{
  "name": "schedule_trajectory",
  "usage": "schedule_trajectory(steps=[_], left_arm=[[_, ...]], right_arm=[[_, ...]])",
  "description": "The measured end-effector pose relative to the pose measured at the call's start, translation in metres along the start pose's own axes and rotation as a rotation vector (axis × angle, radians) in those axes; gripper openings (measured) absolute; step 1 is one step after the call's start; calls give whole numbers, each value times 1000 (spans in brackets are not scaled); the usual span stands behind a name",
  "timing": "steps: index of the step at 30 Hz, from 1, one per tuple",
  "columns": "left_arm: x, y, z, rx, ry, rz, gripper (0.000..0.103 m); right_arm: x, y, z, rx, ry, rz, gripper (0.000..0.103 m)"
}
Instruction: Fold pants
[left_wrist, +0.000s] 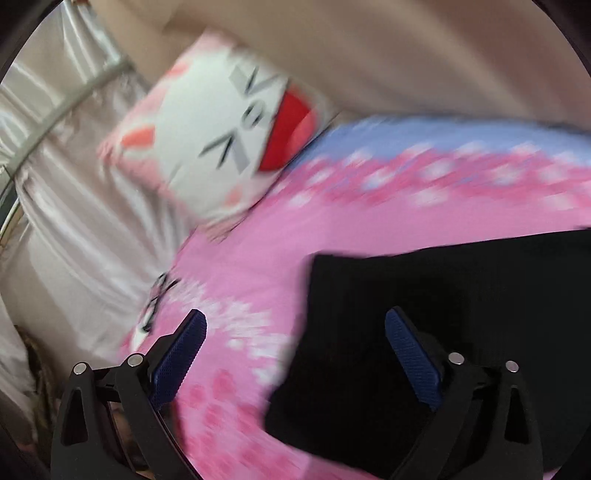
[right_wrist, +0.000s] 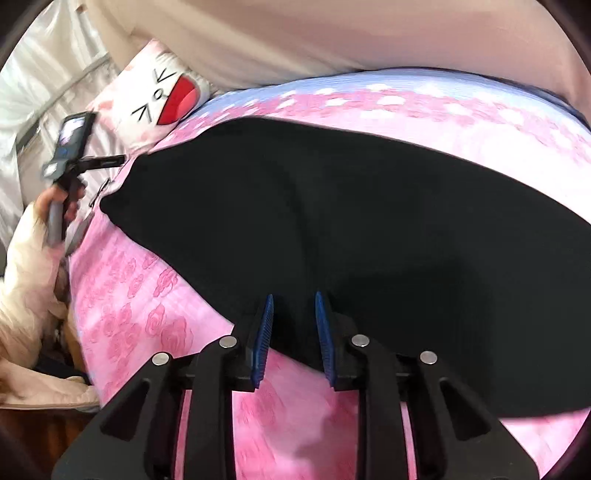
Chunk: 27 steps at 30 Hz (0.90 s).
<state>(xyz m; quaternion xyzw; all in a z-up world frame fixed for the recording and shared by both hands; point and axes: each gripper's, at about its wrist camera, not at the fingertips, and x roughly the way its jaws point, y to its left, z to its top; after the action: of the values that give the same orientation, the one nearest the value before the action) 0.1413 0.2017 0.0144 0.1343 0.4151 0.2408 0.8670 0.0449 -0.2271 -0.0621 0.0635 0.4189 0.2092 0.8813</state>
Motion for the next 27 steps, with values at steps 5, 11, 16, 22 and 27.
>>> schedule_trajectory(steps=[5,11,16,22,27], left_arm=[[-79,-94,-14,102,-62,-304,97],[-84,-194,-65,344,60,-351,98],[-84,-169,-88,307,102,-372,98],[-108,-160,-73,301,113,-343,95],[-125,-171,-63,249,82,-356,96]], right_arm=[[-87,-116,-16,220,-194,-347,54],[-145,-235,-65,524,-231,-563,54],[-164,-257,-93,617,-280,-449,54],[-126,-175,-49,334,-240,-320,54],[-122,-210,-58,451,-227,-417,54]])
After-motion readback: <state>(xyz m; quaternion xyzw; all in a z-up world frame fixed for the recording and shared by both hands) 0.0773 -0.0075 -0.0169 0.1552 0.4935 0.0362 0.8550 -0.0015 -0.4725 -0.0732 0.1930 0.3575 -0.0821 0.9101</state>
